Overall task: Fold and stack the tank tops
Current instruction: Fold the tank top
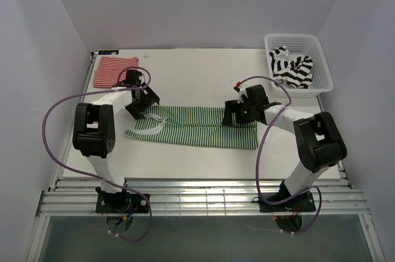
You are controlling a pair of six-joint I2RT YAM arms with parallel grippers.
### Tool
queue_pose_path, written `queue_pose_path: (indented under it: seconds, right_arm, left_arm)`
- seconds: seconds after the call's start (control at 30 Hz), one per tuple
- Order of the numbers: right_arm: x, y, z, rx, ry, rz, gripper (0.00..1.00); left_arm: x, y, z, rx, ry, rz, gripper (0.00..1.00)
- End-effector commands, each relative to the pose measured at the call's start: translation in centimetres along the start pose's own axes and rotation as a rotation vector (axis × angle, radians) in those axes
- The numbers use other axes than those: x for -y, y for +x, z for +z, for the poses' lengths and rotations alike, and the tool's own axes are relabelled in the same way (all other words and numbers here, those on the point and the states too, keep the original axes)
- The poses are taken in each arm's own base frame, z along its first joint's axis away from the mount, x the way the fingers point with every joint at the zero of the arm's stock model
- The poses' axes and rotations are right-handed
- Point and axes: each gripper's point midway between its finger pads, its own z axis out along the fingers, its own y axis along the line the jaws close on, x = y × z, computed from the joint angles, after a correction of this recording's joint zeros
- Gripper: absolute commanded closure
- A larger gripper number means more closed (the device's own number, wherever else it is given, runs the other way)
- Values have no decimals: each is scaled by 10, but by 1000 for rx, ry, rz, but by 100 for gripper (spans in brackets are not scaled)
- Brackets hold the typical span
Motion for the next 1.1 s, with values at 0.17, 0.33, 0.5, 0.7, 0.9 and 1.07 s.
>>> queue_pose_path:
  seconds: [0.17,0.33,0.5,0.7,0.9,1.07]
  right_arm:
    - [-67,102,-20,-188,-137,89,10]
    - [-128,147,-27,-282,-254,83,10]
    - [-167,160,-34,-330,-316,-11,10]
    - [-202,152,-40,-313,-380,-77,10]
    - [-210,135,-36,-281,-370,-97,10]
    - [-212,113,-42,-211,-342,-131,10]
  left_arm:
    - [78,-53,94,-28,99,63,2]
    - [156,-69,132,-45,261,120,2]
    - [208,-69,157,-7,386,163,2]
    - [245,-56,157,19,552,189,2]
    - [280,-45,150,60,649,246,2]
    - [304,-61,111,98,736,245,2]
